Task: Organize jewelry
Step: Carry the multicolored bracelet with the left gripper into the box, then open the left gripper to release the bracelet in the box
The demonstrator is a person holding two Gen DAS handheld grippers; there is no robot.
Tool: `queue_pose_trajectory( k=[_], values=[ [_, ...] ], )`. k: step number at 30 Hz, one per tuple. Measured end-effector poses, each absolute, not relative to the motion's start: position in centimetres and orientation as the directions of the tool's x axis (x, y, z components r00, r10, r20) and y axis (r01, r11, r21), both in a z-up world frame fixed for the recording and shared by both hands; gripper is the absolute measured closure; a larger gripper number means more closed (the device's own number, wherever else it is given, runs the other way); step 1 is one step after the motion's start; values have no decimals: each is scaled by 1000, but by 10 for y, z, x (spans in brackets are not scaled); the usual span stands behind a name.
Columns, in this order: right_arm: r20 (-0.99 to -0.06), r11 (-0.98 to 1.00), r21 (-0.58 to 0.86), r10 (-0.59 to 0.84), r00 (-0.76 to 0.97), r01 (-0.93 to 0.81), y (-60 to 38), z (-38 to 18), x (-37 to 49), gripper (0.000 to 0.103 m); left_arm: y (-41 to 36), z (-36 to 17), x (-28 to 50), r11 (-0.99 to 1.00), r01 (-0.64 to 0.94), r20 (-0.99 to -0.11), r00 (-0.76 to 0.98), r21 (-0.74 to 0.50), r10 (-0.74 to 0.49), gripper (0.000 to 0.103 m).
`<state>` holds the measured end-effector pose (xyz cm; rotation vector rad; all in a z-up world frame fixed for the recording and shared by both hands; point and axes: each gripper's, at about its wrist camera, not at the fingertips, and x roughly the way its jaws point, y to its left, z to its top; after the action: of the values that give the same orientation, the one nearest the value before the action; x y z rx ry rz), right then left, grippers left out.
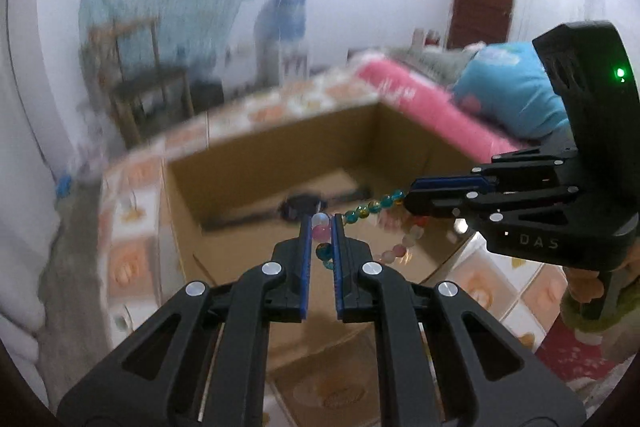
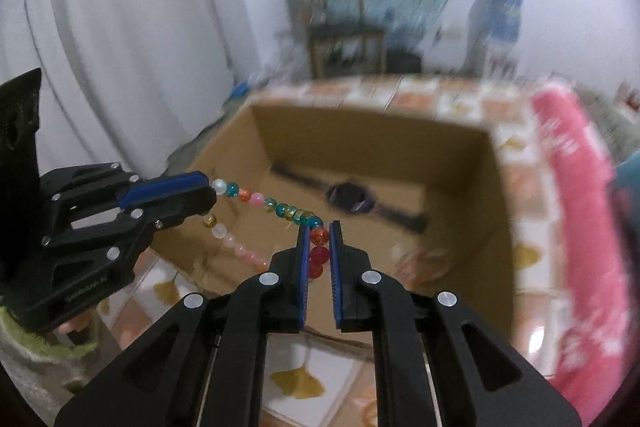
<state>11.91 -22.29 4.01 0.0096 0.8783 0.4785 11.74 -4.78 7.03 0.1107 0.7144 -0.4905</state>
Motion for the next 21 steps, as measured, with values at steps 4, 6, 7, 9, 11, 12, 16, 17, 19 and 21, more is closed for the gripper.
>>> queue_pose_trajectory(
  k=[4, 6, 7, 9, 11, 12, 16, 17, 19, 21],
  values=[
    [-795, 882, 241, 419, 439, -404, -214, 15, 131, 93, -41, 51, 127, 875, 472, -713, 577, -107, -398, 94],
    [-818, 874, 250, 421, 392, -416, -210, 8, 135, 93, -42, 44, 131, 869, 486, -747, 541, -97, -386, 94],
    [-830, 869, 258, 423, 365, -422, -209, 4, 138, 93, -41, 41, 133, 866, 489, -763, 520, -102, -384, 94],
    [-837, 865, 274, 430, 339, -421, -207, 2, 139, 93, -37, 35, 135, 865, 487, -785, 486, -122, -384, 94],
    [-840, 863, 291, 437, 322, -414, -208, 2, 142, 93, -33, 35, 136, 861, 489, -783, 480, -136, -397, 94],
    [-839, 863, 296, 440, 321, -408, -209, 3, 144, 93, -32, 35, 135, 863, 485, -784, 477, -142, -398, 94],
    [-838, 865, 306, 442, 318, -397, -211, 1, 143, 93, -23, 36, 129, 866, 466, -778, 471, -180, -415, 93],
    [-839, 865, 304, 441, 317, -399, -211, 1, 143, 93, -22, 37, 128, 868, 463, -779, 472, -180, -413, 93],
    [-842, 866, 295, 435, 318, -403, -210, 0, 141, 93, -20, 37, 124, 870, 460, -778, 475, -179, -411, 93],
    [-843, 869, 290, 430, 322, -402, -210, 2, 140, 93, -19, 36, 126, 872, 457, -777, 478, -178, -409, 92]
  ],
)
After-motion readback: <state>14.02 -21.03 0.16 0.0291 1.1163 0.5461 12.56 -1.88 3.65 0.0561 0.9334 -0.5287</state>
